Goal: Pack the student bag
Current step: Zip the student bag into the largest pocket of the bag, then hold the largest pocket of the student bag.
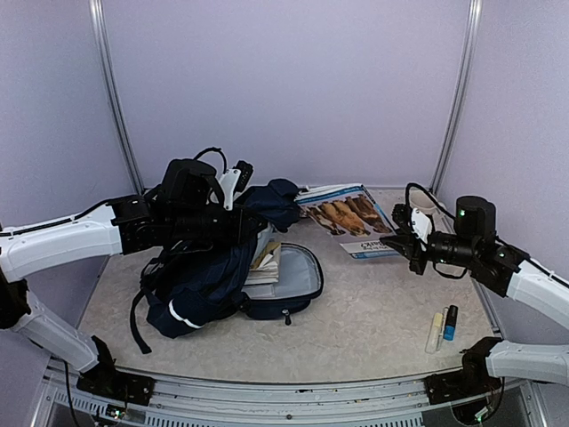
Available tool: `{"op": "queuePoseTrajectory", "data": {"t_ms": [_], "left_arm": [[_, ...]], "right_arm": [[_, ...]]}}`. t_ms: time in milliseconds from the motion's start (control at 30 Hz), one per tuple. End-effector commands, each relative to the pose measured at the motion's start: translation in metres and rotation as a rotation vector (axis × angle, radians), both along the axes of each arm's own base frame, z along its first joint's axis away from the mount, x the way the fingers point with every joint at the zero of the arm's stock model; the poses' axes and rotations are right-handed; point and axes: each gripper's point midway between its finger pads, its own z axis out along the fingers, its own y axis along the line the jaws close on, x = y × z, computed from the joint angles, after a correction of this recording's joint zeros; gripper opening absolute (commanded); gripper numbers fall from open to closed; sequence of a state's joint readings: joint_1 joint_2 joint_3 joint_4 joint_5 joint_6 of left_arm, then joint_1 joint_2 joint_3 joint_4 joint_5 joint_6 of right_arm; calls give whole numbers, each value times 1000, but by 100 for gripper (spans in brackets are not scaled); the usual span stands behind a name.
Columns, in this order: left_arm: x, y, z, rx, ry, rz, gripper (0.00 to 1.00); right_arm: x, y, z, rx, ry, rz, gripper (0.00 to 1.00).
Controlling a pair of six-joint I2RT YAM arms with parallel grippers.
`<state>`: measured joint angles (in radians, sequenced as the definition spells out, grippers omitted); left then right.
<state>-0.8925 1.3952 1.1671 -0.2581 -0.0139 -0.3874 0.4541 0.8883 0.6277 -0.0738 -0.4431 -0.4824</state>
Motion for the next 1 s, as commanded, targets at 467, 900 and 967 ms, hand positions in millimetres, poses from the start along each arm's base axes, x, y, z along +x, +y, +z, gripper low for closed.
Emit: {"op": "queuePoseTrajectory", "data": {"t_ms": [467, 900, 967], "left_arm": [[-3, 30, 56, -97, -289, 88, 0], [-21, 32, 89, -81, -422, -65, 0], [-26, 33, 100, -99, -476, -84, 0]], "right_arm": [[-43, 14, 62, 56, -333, 73, 0], [-88, 75, 55, -56, -427, 162, 0], [-77, 70, 52, -90, -459, 90, 0]]}}
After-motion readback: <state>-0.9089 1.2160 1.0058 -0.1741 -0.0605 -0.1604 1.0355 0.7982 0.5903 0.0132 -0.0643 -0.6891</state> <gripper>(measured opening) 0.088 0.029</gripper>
